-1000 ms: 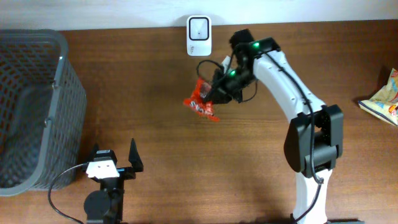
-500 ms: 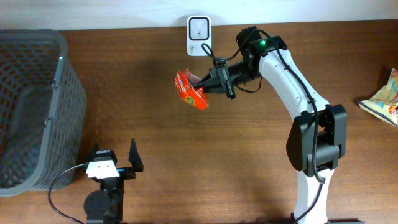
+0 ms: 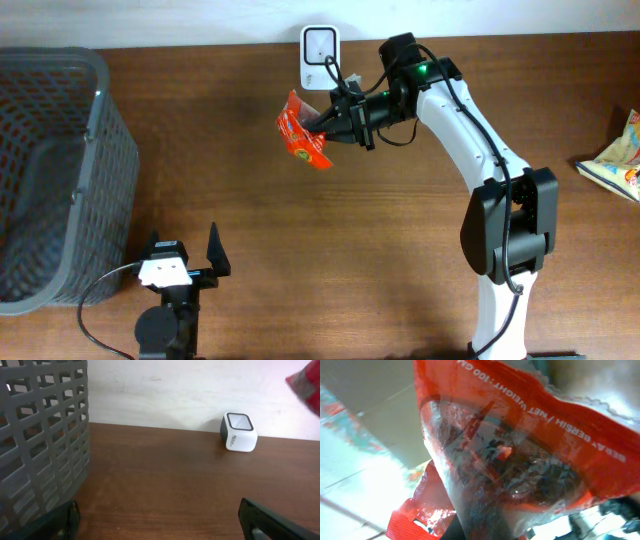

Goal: Scan the item barcode
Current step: 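Raise the red bag up in front of the white scanner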

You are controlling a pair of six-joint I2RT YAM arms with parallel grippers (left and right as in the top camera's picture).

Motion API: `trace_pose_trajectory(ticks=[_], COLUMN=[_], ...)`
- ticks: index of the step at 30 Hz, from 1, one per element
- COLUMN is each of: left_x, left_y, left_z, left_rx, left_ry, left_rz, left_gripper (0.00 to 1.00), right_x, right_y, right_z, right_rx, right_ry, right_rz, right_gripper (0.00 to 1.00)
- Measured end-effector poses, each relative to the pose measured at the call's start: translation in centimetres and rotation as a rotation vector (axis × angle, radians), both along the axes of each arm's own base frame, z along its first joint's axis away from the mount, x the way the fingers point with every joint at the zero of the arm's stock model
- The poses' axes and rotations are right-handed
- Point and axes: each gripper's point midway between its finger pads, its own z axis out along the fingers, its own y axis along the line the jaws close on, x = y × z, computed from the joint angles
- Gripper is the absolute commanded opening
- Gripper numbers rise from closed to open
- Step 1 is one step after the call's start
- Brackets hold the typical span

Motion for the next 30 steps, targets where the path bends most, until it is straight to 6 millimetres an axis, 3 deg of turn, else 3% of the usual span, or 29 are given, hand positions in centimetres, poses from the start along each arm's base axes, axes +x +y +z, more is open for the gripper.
trace_pose_trajectory(ticks=[2,4,7,9,11,17,24,30], left_x=[0.0,0.0,0.0,0.0,0.0,0.0,0.0,0.0], left_y=[0.0,0.0,0.0,0.0,0.0,0.0,0.0,0.0], left_z=[0.0,0.0,0.0,0.0,0.0,0.0,0.0,0.0], left_rx=[0.000,0.000,0.000,0.000,0.000,0.000,0.000,0.000], left_ry=[0.000,0.000,0.001,0.001,0.000,0.000,0.000,0.000], left_rz=[0.000,0.000,0.000,0.000,0.000,0.000,0.000,0.000], left_gripper=[0.99,0.99,0.99,0.99,0.99,0.99,0.99,0.99], right_x=[0.7,2.9,7.0,10.5,12.5,16.9,20.5,23.0], right_y=[0.0,-0.4,-0.2,-0.1,-0.2,-1.8,-3.1,-2.1], right_z=[-1.4,-3.7,-3.7,-2.8,-1.9,-0.9,0.1,-3.6], right_rx=[-0.077,-0.220,-0.248,-0.259,-0.268,-0.350,-0.375,-0.350], right_ry=[-0.049,-0.149,-0.359,-0.501,-0.557,-0.615,-0.737,-0.787], right_rz=[-0.024,-0.092,-0.181,-0.280,-0.358,-0.582,-0.743,-0.774], right_gripper=[0.04,0.04,0.04,0.04,0.04,0.04,0.04,0.04])
